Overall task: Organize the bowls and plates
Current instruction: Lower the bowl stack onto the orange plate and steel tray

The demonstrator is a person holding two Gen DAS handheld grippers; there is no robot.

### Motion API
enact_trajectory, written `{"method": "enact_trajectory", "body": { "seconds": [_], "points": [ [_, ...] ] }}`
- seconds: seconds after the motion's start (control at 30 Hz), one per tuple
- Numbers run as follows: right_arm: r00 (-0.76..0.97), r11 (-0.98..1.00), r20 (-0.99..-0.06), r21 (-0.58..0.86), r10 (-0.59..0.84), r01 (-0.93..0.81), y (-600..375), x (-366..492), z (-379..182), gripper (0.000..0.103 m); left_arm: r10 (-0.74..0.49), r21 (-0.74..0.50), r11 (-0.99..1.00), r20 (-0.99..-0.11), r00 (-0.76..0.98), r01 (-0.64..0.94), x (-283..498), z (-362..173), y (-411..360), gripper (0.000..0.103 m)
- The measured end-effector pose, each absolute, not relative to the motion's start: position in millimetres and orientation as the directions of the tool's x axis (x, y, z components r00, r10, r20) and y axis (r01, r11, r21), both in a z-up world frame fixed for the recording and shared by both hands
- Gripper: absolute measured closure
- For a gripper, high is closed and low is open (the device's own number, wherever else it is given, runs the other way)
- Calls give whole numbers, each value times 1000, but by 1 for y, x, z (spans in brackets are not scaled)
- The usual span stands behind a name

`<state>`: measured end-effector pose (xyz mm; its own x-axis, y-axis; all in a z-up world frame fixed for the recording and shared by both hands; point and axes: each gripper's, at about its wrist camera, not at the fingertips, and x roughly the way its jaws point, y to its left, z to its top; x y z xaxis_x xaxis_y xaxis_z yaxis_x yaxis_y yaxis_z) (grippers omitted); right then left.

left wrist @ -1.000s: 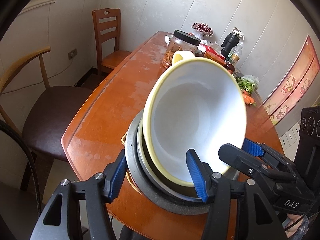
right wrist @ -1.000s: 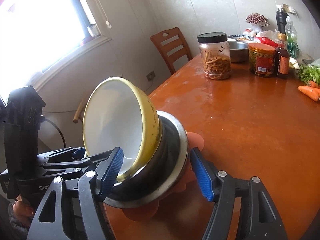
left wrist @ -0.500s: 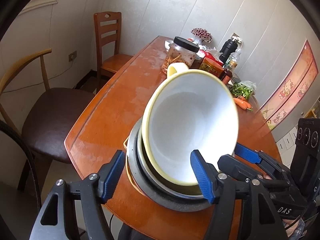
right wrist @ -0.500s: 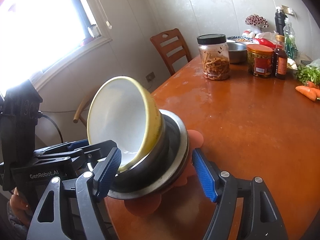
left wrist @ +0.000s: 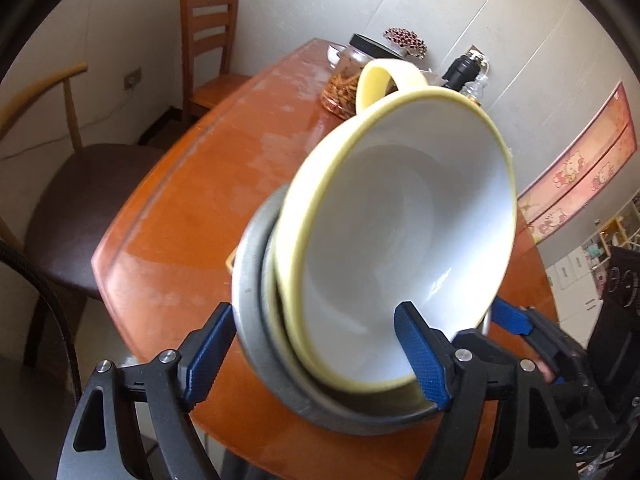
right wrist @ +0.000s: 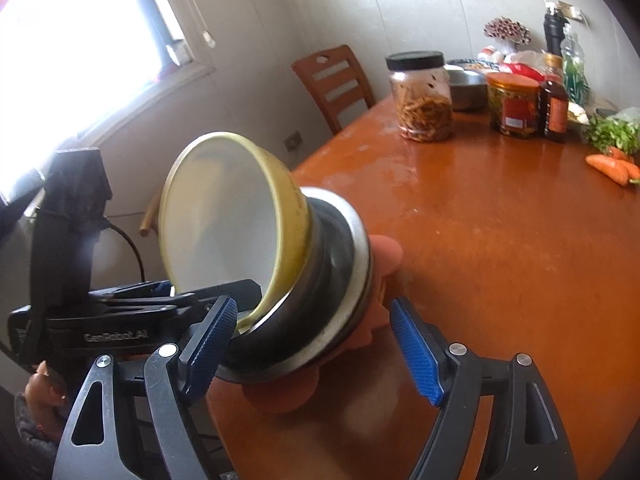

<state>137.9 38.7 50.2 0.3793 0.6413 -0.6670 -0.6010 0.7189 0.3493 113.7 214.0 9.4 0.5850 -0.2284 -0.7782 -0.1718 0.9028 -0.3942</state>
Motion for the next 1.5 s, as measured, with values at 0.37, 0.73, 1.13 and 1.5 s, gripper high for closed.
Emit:
{"method": "enact_trajectory", "body": {
  "seconds": [0.37, 0.73, 1.13, 1.5],
  "points": [
    [317, 675, -636, 459, 704, -577, 25, 156, 36, 23, -209, -352, 923, -801, 561, -158, 126, 11, 201, 22],
    [359, 707, -635, 458, 684, -538, -26, 171, 33, 22, -242, -336, 938, -811, 533, -86, 146, 12, 151, 22],
    [406, 730, -621, 456, 670, -509, -77, 176, 33, 22, -228, -293, 955, -821, 523, -44, 166, 17, 101, 22],
    [442, 741, -599, 479, 668, -470, -130, 184, 27, 22, -224, -262, 965, -838, 497, -5, 191, 16, 46, 22]
  ]
}}
